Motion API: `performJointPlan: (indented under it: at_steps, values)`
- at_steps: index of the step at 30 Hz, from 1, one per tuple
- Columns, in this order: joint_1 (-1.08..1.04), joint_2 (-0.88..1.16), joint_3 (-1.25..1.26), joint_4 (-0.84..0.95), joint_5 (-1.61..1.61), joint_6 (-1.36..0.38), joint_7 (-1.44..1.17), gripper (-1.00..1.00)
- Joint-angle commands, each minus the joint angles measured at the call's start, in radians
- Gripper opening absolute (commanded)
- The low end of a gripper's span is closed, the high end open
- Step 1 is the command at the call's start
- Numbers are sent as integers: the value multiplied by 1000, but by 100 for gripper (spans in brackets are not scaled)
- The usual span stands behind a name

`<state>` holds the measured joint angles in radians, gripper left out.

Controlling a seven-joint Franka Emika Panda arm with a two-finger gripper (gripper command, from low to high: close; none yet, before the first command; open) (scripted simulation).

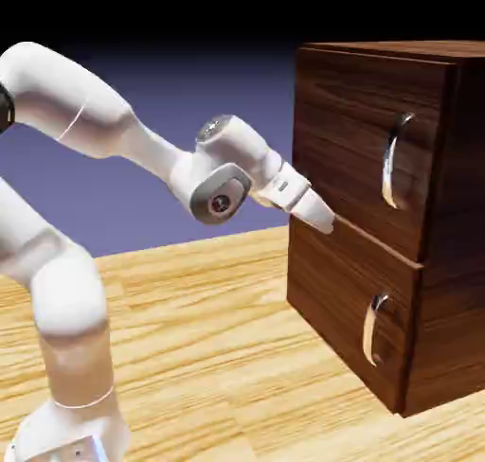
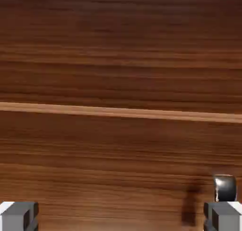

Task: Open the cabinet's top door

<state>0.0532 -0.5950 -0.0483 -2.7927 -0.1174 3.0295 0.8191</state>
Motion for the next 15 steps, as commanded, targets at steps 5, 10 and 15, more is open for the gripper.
performJointPlan:
  at_steps: [5, 10, 15]
  values:
    - [76, -46, -90, 32, -218, -14, 145, 0]
    - [153, -93, -179, 64, -435, -28, 290, 0]
    - [229, -139, -269, 96, -653, -42, 434, 0]
